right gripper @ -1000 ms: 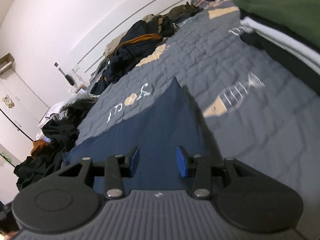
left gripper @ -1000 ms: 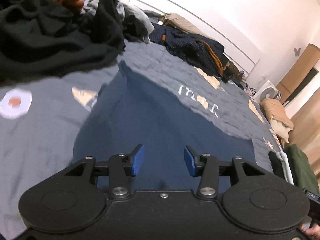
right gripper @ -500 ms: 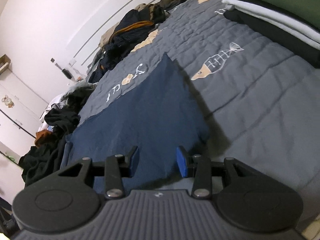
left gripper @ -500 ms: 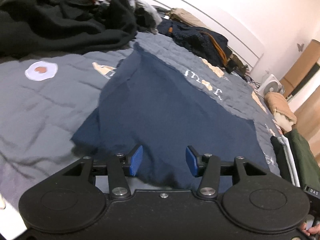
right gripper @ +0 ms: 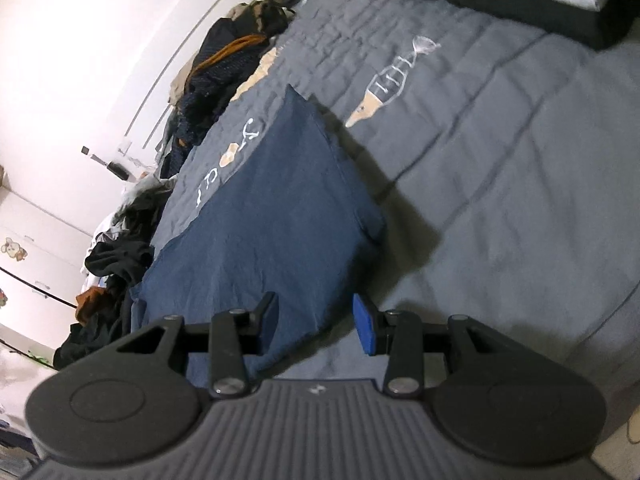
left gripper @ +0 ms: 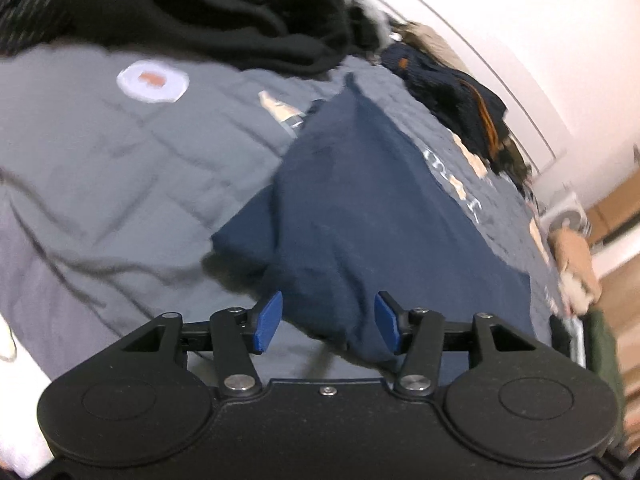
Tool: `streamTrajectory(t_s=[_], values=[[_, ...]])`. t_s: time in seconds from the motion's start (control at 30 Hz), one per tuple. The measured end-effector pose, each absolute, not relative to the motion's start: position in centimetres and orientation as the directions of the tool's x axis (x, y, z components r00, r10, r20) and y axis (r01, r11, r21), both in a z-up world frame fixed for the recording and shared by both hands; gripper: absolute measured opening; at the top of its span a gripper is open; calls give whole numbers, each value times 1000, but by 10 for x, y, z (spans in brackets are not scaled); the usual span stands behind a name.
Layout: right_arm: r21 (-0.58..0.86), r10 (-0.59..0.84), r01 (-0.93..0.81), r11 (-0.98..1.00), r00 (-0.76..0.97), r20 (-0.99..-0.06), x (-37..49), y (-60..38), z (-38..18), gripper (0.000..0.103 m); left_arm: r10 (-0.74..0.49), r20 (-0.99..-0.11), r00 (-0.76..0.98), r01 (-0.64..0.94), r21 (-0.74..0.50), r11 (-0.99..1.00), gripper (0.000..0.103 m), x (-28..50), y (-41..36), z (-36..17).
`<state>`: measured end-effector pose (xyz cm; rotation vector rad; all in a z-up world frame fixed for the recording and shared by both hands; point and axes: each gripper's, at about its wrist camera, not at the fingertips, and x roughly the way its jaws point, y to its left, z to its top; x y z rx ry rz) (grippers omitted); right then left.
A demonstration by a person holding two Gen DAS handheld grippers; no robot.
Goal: Fold clothes
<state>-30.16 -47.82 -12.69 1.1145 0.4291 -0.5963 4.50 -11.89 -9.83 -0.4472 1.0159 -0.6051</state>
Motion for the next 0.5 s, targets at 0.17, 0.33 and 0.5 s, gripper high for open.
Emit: streamTrajectory(t_s=[0.17,0.33,0.5], values=[[724,-233,638,261,770,-594,-301,-480,-138,40,-666,-641,383,162,-663,731,51,56,-112,-109],[754,-254,625,201,777,-576,-301,-486,-148,40,-652,-645,399,92,-679,728,52,61,-107,-116],[763,-272,626,158,771,-576,-299,-493,-157,40,-586,-651,482,-7,-672,741,52,68,-91,-118]])
